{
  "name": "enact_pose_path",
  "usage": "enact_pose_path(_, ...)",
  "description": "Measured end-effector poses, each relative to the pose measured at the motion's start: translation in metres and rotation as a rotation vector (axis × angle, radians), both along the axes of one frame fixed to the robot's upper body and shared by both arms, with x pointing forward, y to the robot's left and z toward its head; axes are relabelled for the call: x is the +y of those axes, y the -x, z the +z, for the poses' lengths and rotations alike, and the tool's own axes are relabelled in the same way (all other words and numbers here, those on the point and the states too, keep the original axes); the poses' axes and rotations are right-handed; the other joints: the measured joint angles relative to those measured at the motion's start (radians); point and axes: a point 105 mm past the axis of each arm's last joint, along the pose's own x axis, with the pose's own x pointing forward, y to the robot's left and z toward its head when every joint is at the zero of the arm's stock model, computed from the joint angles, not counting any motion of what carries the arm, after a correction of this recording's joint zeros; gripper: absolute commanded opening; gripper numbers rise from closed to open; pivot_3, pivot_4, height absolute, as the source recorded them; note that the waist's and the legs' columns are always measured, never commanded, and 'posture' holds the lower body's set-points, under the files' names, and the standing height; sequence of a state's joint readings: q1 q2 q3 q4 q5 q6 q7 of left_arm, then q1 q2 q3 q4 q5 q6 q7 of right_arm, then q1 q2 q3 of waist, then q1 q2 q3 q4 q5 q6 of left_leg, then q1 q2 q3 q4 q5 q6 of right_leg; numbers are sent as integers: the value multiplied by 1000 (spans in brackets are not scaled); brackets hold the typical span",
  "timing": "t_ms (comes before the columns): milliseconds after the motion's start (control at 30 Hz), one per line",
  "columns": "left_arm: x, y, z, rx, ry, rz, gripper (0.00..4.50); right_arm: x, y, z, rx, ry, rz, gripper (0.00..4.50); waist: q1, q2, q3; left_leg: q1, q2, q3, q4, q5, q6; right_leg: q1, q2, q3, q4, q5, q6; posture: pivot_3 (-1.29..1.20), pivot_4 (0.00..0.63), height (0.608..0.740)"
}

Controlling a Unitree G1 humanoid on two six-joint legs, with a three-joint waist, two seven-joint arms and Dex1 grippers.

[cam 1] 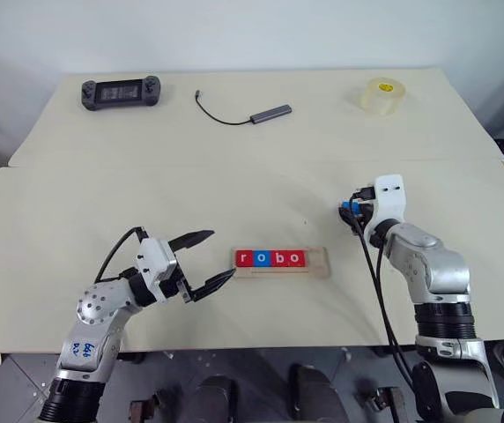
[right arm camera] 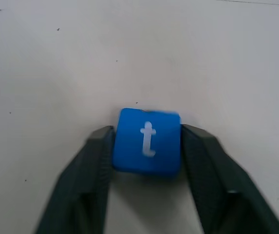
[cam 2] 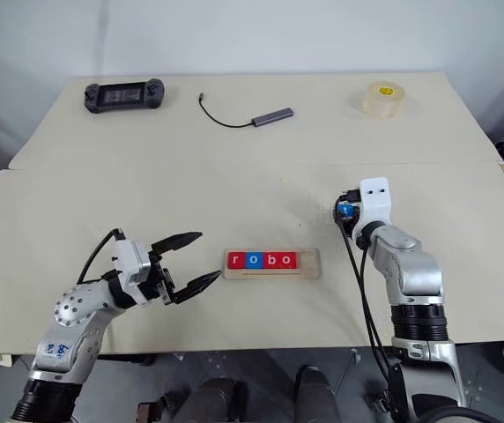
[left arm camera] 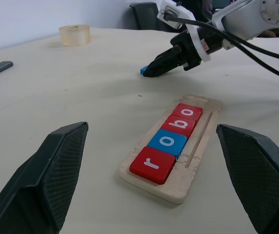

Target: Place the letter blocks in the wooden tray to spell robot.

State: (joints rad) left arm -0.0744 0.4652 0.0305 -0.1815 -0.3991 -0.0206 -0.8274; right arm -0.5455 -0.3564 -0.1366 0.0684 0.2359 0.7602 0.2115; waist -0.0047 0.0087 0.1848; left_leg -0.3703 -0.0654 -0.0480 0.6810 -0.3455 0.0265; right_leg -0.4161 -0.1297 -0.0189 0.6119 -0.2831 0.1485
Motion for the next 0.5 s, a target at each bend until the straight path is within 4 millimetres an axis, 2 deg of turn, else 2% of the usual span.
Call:
enact_pose_path(133,-1,0,0,-2,1,-2,4500,-1,3,-1,-14,5,-16,1471,1,0,0,0,0,0,0,0,0,0,0,0,0,0,0,0,150,740)
enact_pose_path(267,-6,1,0,-2,16,-15,4500,-3,21,-5,-60,29,-22,1471,5,0,0,-1,-1,0,0,0,0,-1,-1,0,0,0,0,0,150,740)
enact_pose_path(500,-13,9,-1,18,21,-110,4500,-13,75,6,-92,31,-47,1471,4,0,0,-1,-1,-1,-1,0,0,-1,0,0,-1,0,0,0,150,740)
